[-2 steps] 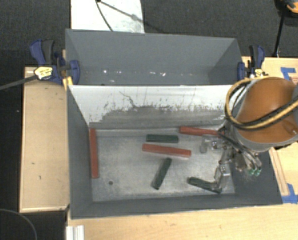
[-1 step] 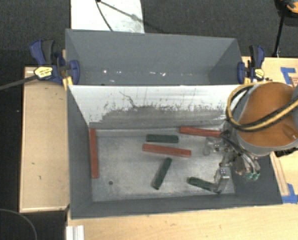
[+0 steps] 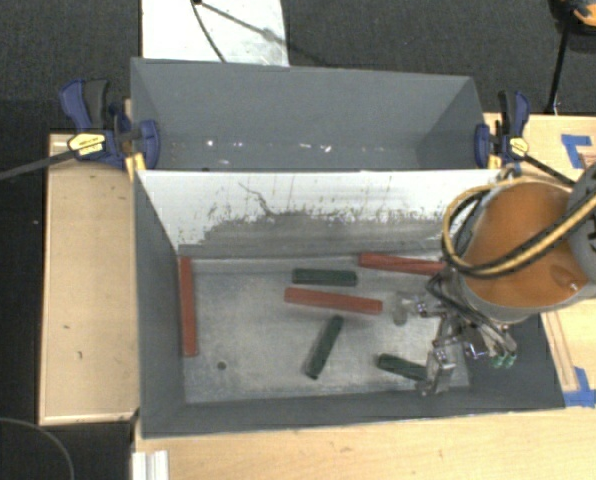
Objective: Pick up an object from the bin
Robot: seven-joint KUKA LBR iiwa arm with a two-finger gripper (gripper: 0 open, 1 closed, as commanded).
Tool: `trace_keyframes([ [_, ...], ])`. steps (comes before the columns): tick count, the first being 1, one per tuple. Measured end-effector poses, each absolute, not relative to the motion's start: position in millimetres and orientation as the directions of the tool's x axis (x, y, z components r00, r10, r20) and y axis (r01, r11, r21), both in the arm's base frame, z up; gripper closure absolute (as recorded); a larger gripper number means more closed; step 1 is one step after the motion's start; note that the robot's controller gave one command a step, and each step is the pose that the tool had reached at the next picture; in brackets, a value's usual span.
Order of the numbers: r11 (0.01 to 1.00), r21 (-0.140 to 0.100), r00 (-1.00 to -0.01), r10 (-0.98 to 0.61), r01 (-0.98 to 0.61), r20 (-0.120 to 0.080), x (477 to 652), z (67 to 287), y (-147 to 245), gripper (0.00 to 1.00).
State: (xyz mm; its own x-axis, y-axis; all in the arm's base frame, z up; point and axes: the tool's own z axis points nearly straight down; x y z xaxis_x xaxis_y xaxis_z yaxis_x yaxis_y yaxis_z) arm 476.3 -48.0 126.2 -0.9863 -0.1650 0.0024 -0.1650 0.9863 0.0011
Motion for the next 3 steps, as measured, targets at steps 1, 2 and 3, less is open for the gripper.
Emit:
trace_keyframes([
  [1, 0.993, 0.000, -0.993, -0.120, -0.120, -0.007, 479.7, 69.1, -37.3, 0.00],
  [2, 0.998, 0.000, -0.998, -0.067, -0.067, -0.003, 476.3, 70.1, -46.3, 1.00],
  [3, 0.998, 0.000, -0.998, -0.068, -0.068, -0.003, 476.3, 70.1, -46.3, 1.00],
])
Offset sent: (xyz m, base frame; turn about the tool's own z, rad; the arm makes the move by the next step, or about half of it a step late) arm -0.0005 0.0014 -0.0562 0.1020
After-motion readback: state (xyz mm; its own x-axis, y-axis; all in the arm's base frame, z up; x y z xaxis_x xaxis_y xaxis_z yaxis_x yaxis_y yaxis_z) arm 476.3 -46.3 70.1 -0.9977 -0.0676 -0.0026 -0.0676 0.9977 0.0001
